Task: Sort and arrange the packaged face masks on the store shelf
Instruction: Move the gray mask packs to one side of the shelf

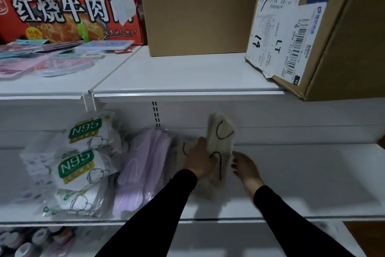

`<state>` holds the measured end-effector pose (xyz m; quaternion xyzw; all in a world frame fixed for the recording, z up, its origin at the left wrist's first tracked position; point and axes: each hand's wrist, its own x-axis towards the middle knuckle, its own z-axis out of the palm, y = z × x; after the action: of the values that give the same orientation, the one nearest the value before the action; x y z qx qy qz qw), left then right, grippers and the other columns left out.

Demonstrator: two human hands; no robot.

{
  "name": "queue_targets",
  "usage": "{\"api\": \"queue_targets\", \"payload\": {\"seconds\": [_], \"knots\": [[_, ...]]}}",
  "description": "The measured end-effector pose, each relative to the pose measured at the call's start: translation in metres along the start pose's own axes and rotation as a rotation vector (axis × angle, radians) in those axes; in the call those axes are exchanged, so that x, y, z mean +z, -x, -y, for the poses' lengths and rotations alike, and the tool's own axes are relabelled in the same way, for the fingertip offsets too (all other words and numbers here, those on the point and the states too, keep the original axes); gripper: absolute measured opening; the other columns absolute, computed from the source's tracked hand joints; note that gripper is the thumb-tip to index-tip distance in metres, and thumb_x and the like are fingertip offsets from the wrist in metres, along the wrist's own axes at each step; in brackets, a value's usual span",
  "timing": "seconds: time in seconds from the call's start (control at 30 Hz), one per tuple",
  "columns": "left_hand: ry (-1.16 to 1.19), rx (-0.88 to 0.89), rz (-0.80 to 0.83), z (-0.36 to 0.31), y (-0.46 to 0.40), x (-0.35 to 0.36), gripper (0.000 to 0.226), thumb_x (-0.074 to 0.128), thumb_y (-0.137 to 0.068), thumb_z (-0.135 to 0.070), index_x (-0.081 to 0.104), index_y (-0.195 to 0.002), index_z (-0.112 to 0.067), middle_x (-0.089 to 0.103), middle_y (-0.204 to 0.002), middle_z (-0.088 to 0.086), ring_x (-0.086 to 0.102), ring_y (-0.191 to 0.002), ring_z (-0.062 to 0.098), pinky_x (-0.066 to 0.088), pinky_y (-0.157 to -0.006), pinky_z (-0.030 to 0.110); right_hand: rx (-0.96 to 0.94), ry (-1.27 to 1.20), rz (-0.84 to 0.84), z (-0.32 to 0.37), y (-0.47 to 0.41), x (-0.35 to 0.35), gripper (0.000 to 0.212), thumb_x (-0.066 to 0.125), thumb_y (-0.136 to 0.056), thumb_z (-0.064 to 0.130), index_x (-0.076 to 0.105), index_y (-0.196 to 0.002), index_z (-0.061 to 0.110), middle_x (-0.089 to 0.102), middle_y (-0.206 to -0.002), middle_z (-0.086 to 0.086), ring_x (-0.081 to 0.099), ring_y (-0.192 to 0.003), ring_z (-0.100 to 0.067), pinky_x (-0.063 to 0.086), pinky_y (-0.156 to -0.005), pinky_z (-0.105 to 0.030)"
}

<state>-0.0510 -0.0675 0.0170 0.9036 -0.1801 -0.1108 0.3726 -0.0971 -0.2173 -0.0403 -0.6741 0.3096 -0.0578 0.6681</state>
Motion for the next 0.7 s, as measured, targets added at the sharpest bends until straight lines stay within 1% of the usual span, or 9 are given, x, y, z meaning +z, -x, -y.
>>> {"api": "queue_targets", "payload": {"seconds": [0.03, 0.1, 0.17, 0.23, 0.33, 0.4, 0.47, 0.57, 0.7], "knots": [[-0.044, 0.075, 0.052, -0.01, -0.001, 0.006, 0.035, 0.056, -0.088, -0.023, 0.042, -0.116, -0.008, 0.06, -0.111, 0.011, 0.057, -0.102, 0.03, 0.037, -0.071, 0.029, -0.053, 0.041, -0.087, 0.0, -0.001, -0.019, 0.031, 0.044, -0.1, 0.028, 0.059, -0.122, 0.012, 0.059, -0.126, -0.01, 0.057, -0.113, -0.027, 0.042, -0.105, -0.041], [-0.156, 0.218, 0.184, -0.031, 0.001, 0.02, 0.035, 0.054, -0.091, -0.022, 0.038, -0.119, -0.008, 0.06, -0.113, 0.017, 0.057, -0.103, 0.034, 0.04, -0.07, 0.032, -0.108, 0.087, -0.296, 0.001, 0.003, -0.062, 0.043, 0.04, -0.102, 0.033, 0.052, -0.133, 0.007, 0.052, -0.138, -0.011, 0.052, -0.122, -0.03, 0.038, -0.108, -0.039], [-0.255, 0.3, 0.302, -0.045, 0.002, 0.043, 0.037, 0.051, -0.092, -0.022, 0.036, -0.124, -0.01, 0.059, -0.113, 0.018, 0.058, -0.102, 0.035, 0.04, -0.07, 0.032, -0.136, 0.042, -0.476, 0.0, 0.005, -0.105, 0.048, 0.04, -0.102, 0.038, 0.05, -0.135, 0.005, 0.052, -0.136, -0.012, 0.05, -0.123, -0.03, 0.035, -0.098, -0.029], [-0.327, 0.353, 0.357, -0.057, 0.002, 0.067, 0.039, 0.047, -0.093, -0.024, 0.034, -0.128, -0.013, 0.057, -0.114, 0.017, 0.057, -0.101, 0.033, 0.037, -0.071, 0.031, -0.206, 0.024, -0.534, 0.002, 0.002, -0.141, 0.053, 0.04, -0.101, 0.042, 0.049, -0.135, 0.003, 0.051, -0.137, -0.014, 0.049, -0.124, -0.029, 0.032, -0.093, -0.025], [-0.383, 0.424, 0.344, -0.078, -0.001, 0.1, 0.04, 0.043, -0.095, -0.028, 0.033, -0.133, -0.018, 0.055, -0.118, 0.013, 0.056, -0.102, 0.029, 0.04, -0.075, 0.031, -0.301, 0.006, -0.48, 0.007, -0.005, -0.179, 0.059, 0.043, -0.098, 0.049, 0.047, -0.139, 0.008, 0.047, -0.144, -0.008, 0.045, -0.13, -0.024, 0.031, -0.102, -0.025], [-0.422, 0.448, 0.338, -0.094, -0.004, 0.122, 0.04, 0.042, -0.096, -0.029, 0.032, -0.134, -0.02, 0.054, -0.119, 0.01, 0.055, -0.102, 0.026, 0.036, -0.075, 0.028, -0.313, 0.007, -0.395, 0.006, -0.01, -0.202, 0.059, 0.046, -0.096, 0.049, 0.043, -0.142, 0.012, 0.046, -0.143, -0.002, 0.045, -0.128, -0.018, 0.03, -0.1, -0.023], [-0.46, 0.466, 0.333, -0.111, -0.005, 0.143, 0.039, 0.044, -0.096, -0.031, 0.034, -0.133, -0.022, 0.054, -0.117, 0.01, 0.055, -0.1, 0.027, 0.035, -0.074, 0.028, -0.304, 0.024, -0.298, 0.004, -0.018, -0.223, 0.059, 0.05, -0.093, 0.052, 0.046, -0.139, 0.015, 0.05, -0.138, 0.0, 0.048, -0.122, -0.016, 0.033, -0.096, -0.025], [-0.546, 0.421, 0.319, -0.121, -0.007, 0.172, 0.039, 0.047, -0.094, -0.038, 0.037, -0.129, -0.023, 0.056, -0.113, 0.01, 0.056, -0.1, 0.029, 0.037, -0.073, 0.03, -0.231, 0.111, -0.201, -0.011, -0.033, -0.247, 0.055, 0.06, -0.086, 0.056, 0.056, -0.126, 0.018, 0.058, -0.124, -0.001, 0.056, -0.108, -0.017, 0.041, -0.085, -0.027], [-0.675, 0.241, 0.247, -0.111, -0.004, 0.178, 0.049, 0.049, -0.089, -0.053, 0.04, -0.125, -0.021, 0.06, -0.11, 0.01, 0.058, -0.099, 0.03, 0.041, -0.073, 0.032, -0.209, 0.209, -0.145, -0.029, -0.042, -0.255, 0.042, 0.063, -0.087, 0.049, 0.061, -0.113, 0.015, 0.063, -0.107, 0.0, 0.057, -0.089, -0.012, 0.039, -0.067, -0.018]]}}
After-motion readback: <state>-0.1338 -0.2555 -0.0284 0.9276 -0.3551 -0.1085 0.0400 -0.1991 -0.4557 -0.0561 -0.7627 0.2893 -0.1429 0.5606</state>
